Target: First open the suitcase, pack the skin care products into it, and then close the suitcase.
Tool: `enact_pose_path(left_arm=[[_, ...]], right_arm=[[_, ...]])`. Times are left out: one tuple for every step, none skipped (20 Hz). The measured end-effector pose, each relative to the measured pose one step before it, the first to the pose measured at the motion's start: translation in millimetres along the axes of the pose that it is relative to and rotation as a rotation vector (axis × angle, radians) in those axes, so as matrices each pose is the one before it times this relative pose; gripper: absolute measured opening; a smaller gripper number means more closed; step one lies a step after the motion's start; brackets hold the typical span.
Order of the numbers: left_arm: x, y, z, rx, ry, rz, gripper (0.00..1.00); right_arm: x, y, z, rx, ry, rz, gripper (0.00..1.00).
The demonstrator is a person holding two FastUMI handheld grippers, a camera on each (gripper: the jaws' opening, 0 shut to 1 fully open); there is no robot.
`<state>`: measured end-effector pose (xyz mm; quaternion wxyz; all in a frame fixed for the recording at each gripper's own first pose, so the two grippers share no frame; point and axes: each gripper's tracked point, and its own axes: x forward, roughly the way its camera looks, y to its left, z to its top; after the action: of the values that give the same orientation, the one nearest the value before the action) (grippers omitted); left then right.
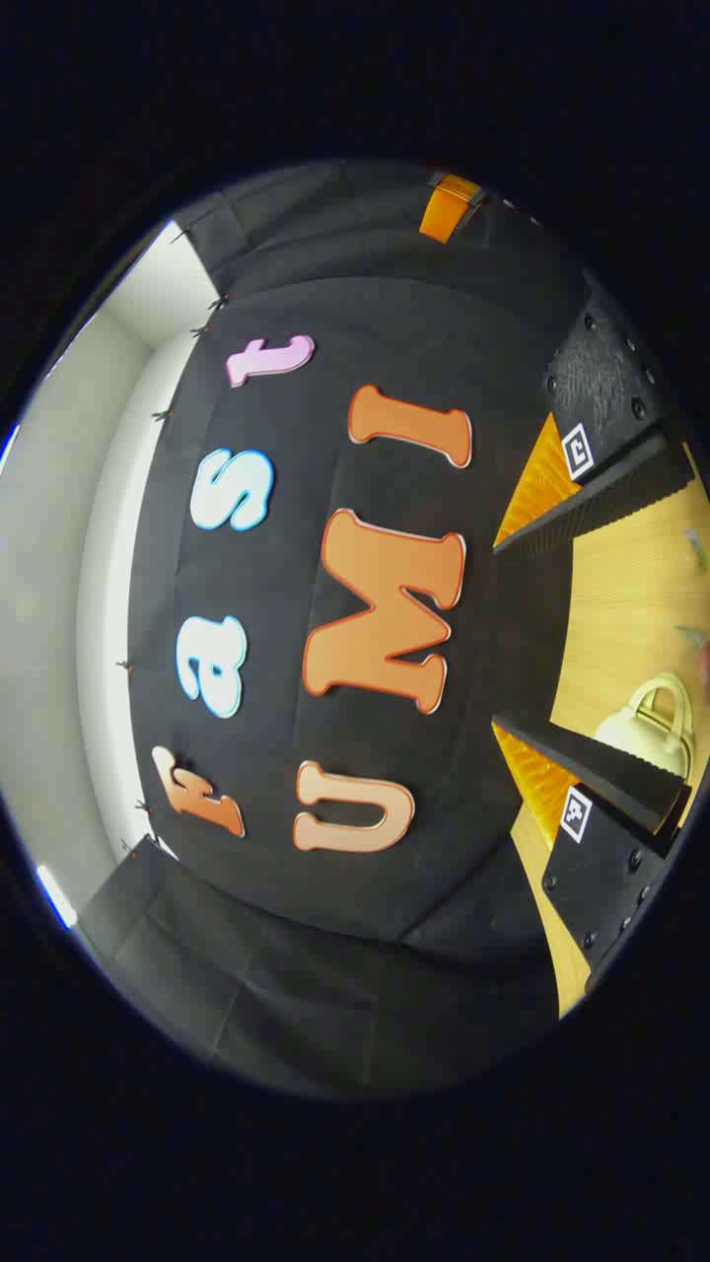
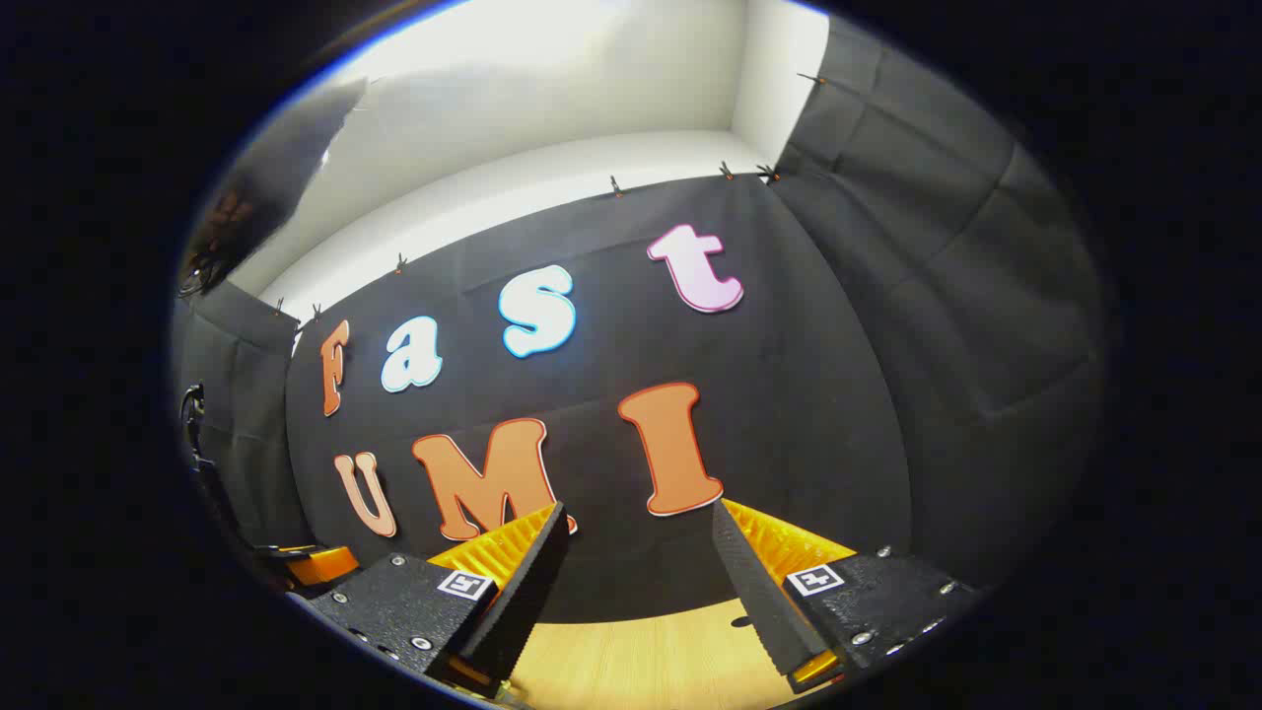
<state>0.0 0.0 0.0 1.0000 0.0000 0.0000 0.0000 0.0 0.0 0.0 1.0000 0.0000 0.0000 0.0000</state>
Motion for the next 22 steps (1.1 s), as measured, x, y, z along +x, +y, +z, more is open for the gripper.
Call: enact_pose_path(left_arm=[[-6.64, 20.91, 1.73, -0.00822, 0.00241, 0.01081, 0.94], [-2.66, 19.65, -1.09, 0.00848, 0.01210, 0.01810, 0.94], [2.44, 16.22, -5.00, 0.01490, 0.02070, 0.01623, 0.94], [-0.38, 16.24, 0.67, 0.01182, 0.01318, 0.00326, 0.94], [2.59, 14.55, 0.12, 0.01056, 0.00252, -0.00433, 0.97], [0.89, 11.74, 1.07, 0.00964, 0.00302, -0.01008, 0.94], [3.02, 5.61, -0.80, 0.00341, 0.00155, -0.01348, 0.94], [1.81, 6.27, 0.77, -0.00372, 0.00069, -0.00943, 0.96], [1.87, 4.18, -1.97, -0.01115, 0.00305, -0.00911, 0.96], [2.80, 4.88, -1.25, -0.01657, 0.00590, -0.00252, 0.97], [3.19, 3.88, -2.03, -0.01441, 0.00381, -0.00311, 0.97], [3.20, 0.56, -1.68, -0.00345, 0.00514, -0.00557, 0.97], [3.83, -0.91, -4.91, 0.01258, 0.00623, -0.00239, 0.95], [2.45, -0.34, -1.20, 0.02369, 0.00432, 0.00251, 0.94], [3.19, -1.13, -3.37, 0.02271, 0.00051, 0.00108, 0.97], [2.27, -2.96, -0.63, 0.01479, 0.00118, -0.00637, 0.97], [3.46, -3.60, -1.73, 0.00762, 0.00175, -0.00832, 0.97], [2.82, -5.13, -2.27, 0.00236, 0.00179, -0.00641, 0.94], [1.96, -5.63, -2.72, 0.00048, 0.00312, -0.00488, 0.96], [3.30, -3.12, -1.66, 0.00271, 0.00400, 0.00293, 0.95], [3.31, 1.48, -0.81, 0.00210, 0.00379, 0.01297, 0.94], [3.77, 0.56, -2.02, 0.00312, 0.00995, 0.01291, 0.94]], right_arm=[[-1.39, 16.77, -6.13, -0.00479, 0.01554, 0.00901, 0.93], [-1.04, 12.88, -8.67, -0.00123, 0.02389, -0.00301, 0.93], [-1.15, 12.13, -9.12, 0.00247, 0.03121, -0.01091, 0.94], [-2.20, 13.37, -9.44, 0.00118, 0.02752, 0.00393, 0.94], [-3.34, 12.23, -6.42, -0.00500, 0.01499, 0.00363, 0.94], [-2.49, 9.17, -5.98, -0.01166, 0.01014, -0.01128, 0.94], [-1.02, 5.90, -4.08, -0.02135, 0.00258, -0.01471, 0.94], [-0.68, 2.49, -4.62, -0.03423, 0.00268, -0.02931, 0.94], [-2.58, -1.42, -5.77, -0.03668, 0.00002, -0.04518, 0.94], [-3.59, 4.75, -8.11, -0.03774, 0.00492, -0.01747, 0.97], [-3.69, 6.32, -11.14, -0.03152, 0.01852, -0.00753, 0.94], [-3.01, 7.00, -12.34, -0.02268, 0.03098, 0.00133, 0.94], [-2.61, 7.45, -11.02, -0.01135, 0.03514, 0.01101, 0.94], [-0.07, 6.96, -8.77, -0.00652, 0.03264, 0.01468, 0.94], [0.96, 2.91, -6.03, -0.00716, 0.02445, 0.00787, 0.94], [2.03, 0.41, -2.67, -0.00570, 0.01675, 0.00028, 0.94], [1.85, -0.42, -1.03, -0.00093, 0.01261, 0.00009, 0.95], [1.73, 0.16, -0.37, 0.00310, 0.00425, 0.00695, 0.95], [2.23, 0.73, 0.39, 0.00215, 0.00152, 0.00767, 0.94], [4.04, -0.56, 0.36, -0.00266, 0.00677, 0.00376, 0.94], [6.56, -3.37, -2.01, -0.01542, 0.01750, -0.01210, 0.95], [4.72, -3.50, -1.78, -0.02739, 0.01487, -0.01170, 0.94]])
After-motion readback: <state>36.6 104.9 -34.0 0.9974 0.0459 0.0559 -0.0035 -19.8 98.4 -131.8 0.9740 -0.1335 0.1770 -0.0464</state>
